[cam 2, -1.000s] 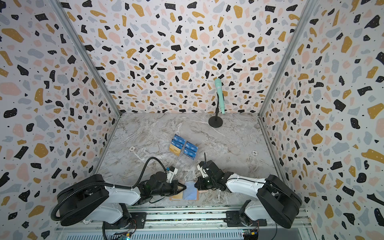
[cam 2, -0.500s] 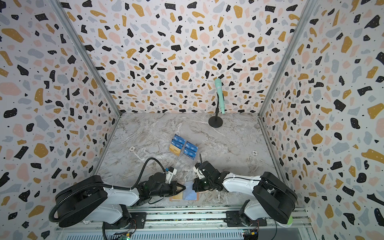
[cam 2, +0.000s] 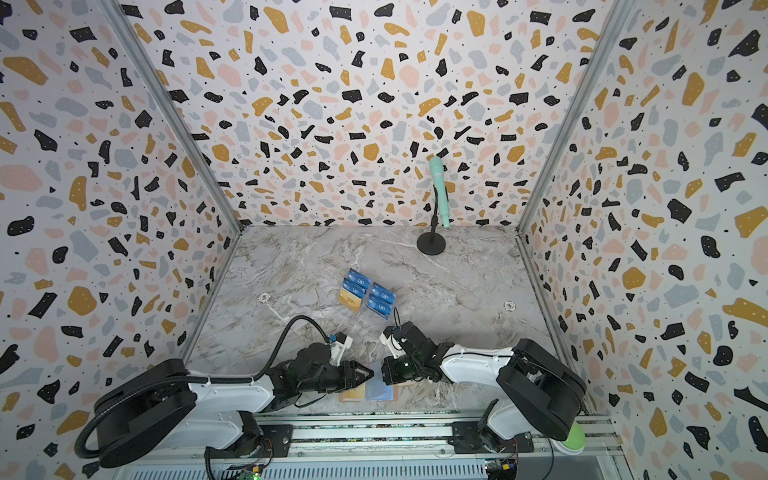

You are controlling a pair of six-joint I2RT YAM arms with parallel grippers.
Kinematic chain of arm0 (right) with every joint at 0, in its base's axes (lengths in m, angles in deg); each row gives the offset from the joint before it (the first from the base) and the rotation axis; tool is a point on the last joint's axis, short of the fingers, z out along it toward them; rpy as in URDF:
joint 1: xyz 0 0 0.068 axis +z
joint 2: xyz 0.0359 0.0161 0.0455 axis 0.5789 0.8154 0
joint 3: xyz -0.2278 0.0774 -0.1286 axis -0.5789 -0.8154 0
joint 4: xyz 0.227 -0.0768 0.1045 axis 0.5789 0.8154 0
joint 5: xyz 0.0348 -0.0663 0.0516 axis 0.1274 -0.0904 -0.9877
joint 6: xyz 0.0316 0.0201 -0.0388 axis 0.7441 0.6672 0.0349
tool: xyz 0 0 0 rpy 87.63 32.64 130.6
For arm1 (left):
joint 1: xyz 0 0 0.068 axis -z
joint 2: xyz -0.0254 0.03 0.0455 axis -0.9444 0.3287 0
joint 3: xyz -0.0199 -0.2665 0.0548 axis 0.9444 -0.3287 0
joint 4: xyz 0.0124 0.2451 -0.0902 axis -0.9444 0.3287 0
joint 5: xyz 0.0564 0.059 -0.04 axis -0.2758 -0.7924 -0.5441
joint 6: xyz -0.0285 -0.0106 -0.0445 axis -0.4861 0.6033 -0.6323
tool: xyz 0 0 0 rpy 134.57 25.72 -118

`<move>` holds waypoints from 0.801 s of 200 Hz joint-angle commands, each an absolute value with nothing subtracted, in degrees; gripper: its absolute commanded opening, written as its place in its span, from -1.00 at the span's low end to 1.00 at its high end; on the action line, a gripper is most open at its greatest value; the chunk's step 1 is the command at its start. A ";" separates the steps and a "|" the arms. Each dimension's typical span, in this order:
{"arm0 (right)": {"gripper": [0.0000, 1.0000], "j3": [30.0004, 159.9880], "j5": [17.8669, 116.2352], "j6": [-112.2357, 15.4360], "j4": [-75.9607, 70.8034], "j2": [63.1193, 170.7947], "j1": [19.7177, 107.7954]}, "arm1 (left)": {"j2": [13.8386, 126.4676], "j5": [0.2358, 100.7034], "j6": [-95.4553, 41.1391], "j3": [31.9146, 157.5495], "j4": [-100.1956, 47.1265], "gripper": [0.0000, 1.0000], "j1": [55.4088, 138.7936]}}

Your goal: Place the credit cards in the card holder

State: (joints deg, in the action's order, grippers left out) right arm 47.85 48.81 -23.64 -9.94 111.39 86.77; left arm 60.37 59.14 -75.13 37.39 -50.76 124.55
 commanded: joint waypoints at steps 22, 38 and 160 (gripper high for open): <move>-0.90 51.14 45.32 -25.67 -13.14 112.56 87.95 | 50.99 46.32 -68.98 46.86 -17.72 0.03 123.83; -0.90 52.43 44.54 -25.93 -14.33 114.09 89.01 | 48.75 43.08 -69.14 46.59 -12.60 0.02 122.21; -0.96 57.85 42.63 -25.33 -18.85 124.33 90.14 | 46.78 44.32 -72.02 40.31 -23.72 -0.08 120.07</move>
State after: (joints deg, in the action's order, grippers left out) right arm 54.84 43.21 -25.00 -17.04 124.46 90.70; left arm 46.55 44.08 -71.83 40.75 -20.64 120.37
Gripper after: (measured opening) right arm 0.043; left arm 0.467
